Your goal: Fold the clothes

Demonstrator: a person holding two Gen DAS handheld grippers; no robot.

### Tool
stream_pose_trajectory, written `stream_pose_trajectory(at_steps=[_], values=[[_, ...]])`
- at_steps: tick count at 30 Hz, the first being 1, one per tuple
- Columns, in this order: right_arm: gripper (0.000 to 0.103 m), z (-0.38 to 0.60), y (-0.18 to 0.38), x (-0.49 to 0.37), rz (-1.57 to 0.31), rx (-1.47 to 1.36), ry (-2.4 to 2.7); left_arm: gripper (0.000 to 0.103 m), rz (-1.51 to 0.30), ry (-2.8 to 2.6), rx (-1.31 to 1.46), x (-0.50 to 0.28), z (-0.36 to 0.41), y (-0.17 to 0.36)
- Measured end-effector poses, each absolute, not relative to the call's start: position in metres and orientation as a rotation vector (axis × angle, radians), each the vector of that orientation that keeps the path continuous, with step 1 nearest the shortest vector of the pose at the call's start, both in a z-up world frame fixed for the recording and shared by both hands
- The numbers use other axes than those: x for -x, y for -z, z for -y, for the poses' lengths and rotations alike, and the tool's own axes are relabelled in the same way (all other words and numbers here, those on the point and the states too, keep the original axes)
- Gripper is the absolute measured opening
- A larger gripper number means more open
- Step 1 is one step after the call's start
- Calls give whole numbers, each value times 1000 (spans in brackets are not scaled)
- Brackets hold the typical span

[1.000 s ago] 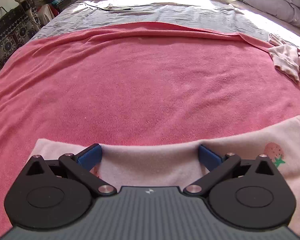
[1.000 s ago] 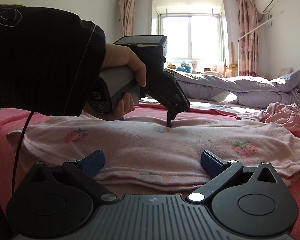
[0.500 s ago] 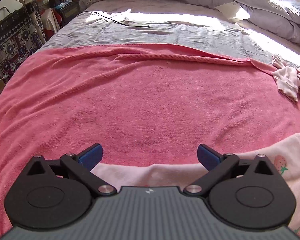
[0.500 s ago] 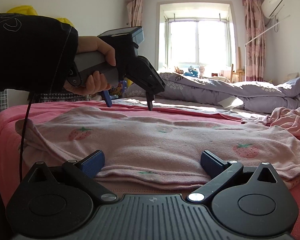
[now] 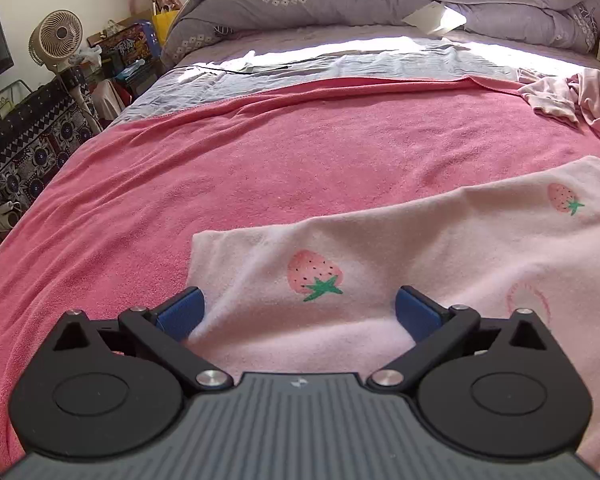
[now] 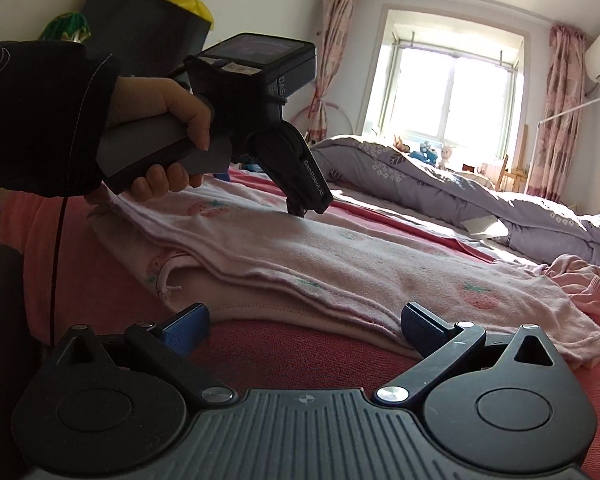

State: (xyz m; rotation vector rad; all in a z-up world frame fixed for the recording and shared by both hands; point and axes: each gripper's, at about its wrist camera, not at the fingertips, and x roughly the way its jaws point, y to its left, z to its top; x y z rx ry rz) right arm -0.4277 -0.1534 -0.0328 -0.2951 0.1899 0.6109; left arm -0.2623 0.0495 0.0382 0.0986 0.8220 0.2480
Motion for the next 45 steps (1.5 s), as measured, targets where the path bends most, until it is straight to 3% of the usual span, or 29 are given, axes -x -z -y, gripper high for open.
stream_pose_trajectory(at_steps=[8, 14, 19, 30, 37, 45], values=[[103, 148, -17, 388, -13, 274, -427, 103, -747, -226, -86, 277, -53, -32], [103, 122, 4, 338, -199, 332, -337, 103, -699, -222, -85, 284, -52, -26], [103, 149, 27, 353, -220, 151, -354, 103, -682, -223, -78, 286, -53, -23], [103, 174, 25, 377, -255, 143, -419, 102, -666, -251, -108, 298, -42, -29], [103, 244, -1, 384, -262, -82, -376, 103, -602, -189, -172, 335, -3, -40], [103, 322, -8, 346, -403, -352, -251, 103, -553, -251, -286, 347, 38, -31]])
